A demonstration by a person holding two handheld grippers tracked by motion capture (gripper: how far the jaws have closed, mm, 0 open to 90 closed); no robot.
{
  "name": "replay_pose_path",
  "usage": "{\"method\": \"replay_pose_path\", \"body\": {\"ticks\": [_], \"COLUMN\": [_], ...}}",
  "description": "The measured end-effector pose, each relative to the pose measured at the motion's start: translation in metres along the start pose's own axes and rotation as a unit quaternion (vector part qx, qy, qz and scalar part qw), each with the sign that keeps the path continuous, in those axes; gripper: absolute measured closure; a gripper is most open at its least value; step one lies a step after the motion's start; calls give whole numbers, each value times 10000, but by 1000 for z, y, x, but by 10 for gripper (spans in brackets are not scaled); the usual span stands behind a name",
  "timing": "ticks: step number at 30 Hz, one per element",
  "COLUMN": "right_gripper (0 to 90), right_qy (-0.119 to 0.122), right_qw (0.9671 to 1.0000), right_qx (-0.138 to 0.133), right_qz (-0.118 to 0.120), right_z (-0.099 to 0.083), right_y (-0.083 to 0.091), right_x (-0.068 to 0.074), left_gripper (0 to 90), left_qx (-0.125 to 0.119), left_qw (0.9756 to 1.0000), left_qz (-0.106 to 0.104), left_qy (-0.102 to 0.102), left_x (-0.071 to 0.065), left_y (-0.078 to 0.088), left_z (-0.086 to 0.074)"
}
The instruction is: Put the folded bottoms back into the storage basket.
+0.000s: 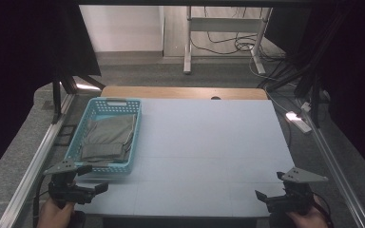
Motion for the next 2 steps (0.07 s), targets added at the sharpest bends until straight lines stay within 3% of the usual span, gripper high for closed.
{"method": "replay_pose_path", "body": {"ticks": [2], "right_gripper": [0], "right_qy": [3], "right_qw": [10000], "right_qx": [56], "right_qz": [-5], "right_z": [-1], "right_y": [-1], "right_x": [-1], "left_gripper": [0], "left_qx": [-50], "left_qw": [10000], "left_qz": [-48], "left_qy": [56], "left_x": [1], "left_y": [0], "left_z": [1]}}
Point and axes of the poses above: each handheld gripper's, and its own axes: y roughly backward along the jaws, z roughly out of its top, x roughly to its left, the point moved 6 cm from there along -y, roughly forward along the jaws, and after that the axes turned 15 degrees about -x, right-handed, at the moved point
